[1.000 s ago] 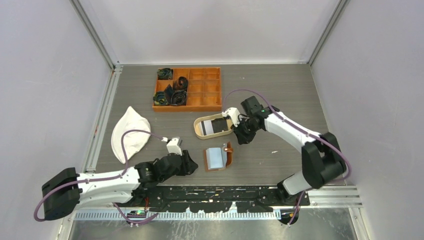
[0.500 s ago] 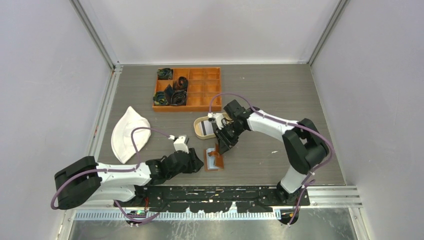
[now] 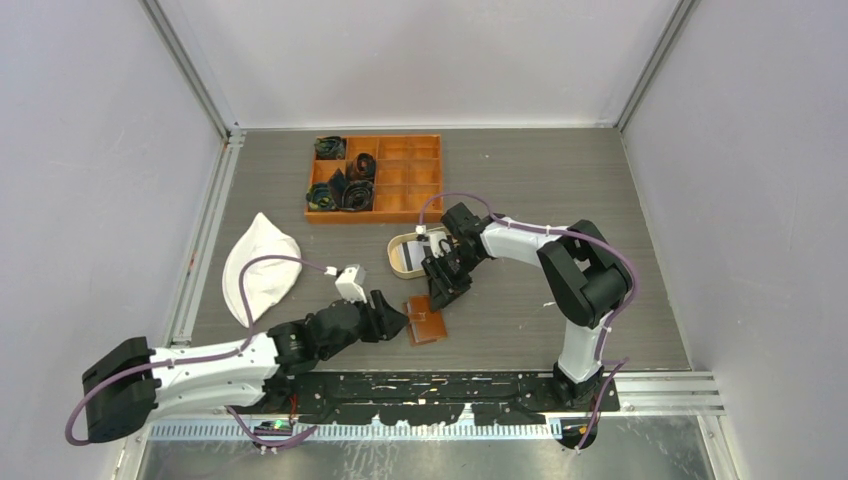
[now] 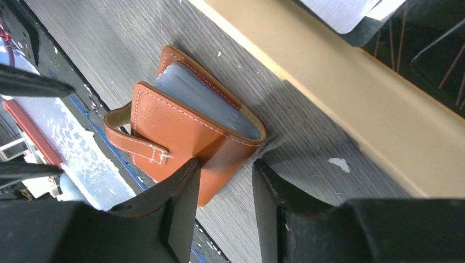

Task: Put the credit cards into the card holder
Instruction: Close the card holder at the center of the board.

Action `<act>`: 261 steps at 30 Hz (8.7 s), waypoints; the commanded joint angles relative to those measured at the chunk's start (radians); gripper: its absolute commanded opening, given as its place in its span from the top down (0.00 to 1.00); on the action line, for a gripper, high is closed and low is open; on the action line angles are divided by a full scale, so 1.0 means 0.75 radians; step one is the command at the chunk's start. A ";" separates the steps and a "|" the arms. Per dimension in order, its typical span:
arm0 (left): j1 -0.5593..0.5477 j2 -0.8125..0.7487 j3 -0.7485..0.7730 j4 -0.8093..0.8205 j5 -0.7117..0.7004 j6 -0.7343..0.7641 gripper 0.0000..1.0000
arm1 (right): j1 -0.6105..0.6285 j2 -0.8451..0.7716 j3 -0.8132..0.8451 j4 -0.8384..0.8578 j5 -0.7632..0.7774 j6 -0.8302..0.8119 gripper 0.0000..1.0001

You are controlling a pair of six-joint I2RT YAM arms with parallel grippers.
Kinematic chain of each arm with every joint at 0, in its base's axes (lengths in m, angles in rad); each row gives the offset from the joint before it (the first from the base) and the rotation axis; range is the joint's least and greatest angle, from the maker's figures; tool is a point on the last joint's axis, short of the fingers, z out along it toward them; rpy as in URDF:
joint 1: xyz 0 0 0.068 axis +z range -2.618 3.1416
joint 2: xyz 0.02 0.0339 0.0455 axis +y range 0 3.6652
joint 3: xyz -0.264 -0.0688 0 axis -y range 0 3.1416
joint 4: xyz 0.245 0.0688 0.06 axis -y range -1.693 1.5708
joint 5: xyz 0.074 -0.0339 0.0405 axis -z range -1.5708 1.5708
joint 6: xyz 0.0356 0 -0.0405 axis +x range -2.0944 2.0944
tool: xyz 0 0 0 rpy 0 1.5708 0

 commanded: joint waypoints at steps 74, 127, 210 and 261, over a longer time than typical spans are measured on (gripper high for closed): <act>0.072 0.532 0.220 -0.144 0.211 0.249 0.99 | -0.036 0.095 -0.014 0.056 -0.373 0.163 0.79; -0.013 0.586 -0.076 1.277 0.117 0.652 0.50 | -0.394 -0.251 0.070 -0.108 -0.734 0.191 0.98; -0.010 -0.231 -0.176 0.390 0.043 0.526 0.48 | 0.126 -0.403 0.048 -0.446 1.043 -0.468 0.46; -0.012 -0.147 -0.171 0.332 0.146 0.112 0.57 | -0.163 -0.378 0.126 -0.426 -0.112 -0.589 0.68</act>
